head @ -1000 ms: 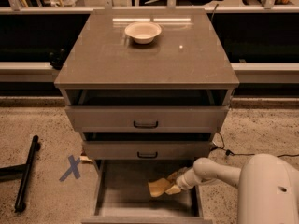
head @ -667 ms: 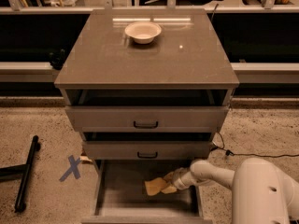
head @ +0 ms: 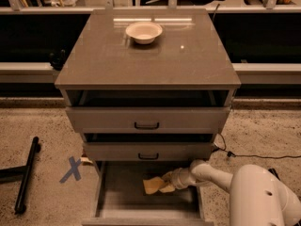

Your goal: Place sponge into bottom drawer

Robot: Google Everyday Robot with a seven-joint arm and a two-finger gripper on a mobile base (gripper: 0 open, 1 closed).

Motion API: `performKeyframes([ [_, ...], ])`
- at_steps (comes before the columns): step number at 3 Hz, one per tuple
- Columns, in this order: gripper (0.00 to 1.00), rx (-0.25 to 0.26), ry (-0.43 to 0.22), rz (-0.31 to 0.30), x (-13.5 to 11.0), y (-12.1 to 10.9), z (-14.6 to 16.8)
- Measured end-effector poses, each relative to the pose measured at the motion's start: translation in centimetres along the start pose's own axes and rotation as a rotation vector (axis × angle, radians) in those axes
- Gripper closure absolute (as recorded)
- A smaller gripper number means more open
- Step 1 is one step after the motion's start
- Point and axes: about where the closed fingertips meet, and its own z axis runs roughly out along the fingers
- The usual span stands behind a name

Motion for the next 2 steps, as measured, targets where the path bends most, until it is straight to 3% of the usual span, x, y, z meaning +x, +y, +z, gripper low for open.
performKeyframes([
  [1,0.28,0.001,-0.008,0.003,0.27,-0.56,0.44],
  [2,0.04,0.011,-0.009,0.011,0.73,-0.92,0.20],
])
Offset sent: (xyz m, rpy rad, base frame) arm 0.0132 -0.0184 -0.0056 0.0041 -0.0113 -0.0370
